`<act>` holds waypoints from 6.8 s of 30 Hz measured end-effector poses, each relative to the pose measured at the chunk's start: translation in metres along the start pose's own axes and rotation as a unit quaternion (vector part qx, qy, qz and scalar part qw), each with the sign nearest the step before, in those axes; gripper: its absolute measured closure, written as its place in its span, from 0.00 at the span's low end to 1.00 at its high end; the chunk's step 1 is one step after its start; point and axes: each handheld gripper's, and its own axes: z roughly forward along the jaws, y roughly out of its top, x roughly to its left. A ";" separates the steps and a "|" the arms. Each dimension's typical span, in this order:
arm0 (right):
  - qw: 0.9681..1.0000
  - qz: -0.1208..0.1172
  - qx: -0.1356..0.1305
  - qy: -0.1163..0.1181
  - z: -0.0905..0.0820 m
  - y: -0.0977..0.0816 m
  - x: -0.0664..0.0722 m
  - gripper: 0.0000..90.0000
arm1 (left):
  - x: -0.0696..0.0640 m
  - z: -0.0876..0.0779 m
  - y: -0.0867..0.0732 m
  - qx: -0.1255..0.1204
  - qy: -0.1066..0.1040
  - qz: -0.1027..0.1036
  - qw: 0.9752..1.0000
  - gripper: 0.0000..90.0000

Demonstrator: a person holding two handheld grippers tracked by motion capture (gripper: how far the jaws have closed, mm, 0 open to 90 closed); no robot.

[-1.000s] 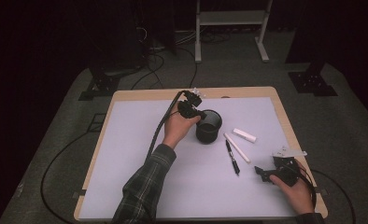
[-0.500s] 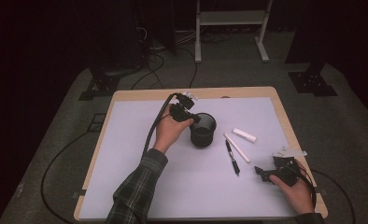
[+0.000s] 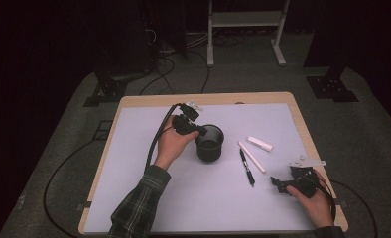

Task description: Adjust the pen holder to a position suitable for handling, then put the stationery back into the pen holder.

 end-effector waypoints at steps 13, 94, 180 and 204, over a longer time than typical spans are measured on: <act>1.000 0.000 0.000 0.000 0.000 0.000 0.000 0.09 | -0.006 -0.013 -0.020 0.011 -0.005 0.002 1.000 0.92; 1.000 -0.001 0.000 0.000 0.000 0.000 0.000 0.09 | -0.043 -0.022 -0.081 0.048 -0.064 0.024 0.997 0.87; 1.000 -0.003 0.001 -0.001 0.000 0.000 0.000 0.09 | 0.011 -0.085 -0.220 -0.008 0.052 -0.042 0.998 0.13; 1.000 -0.001 0.003 -0.001 0.000 0.001 0.000 0.09 | 0.009 -0.072 -0.253 -0.039 0.084 -0.008 0.996 0.09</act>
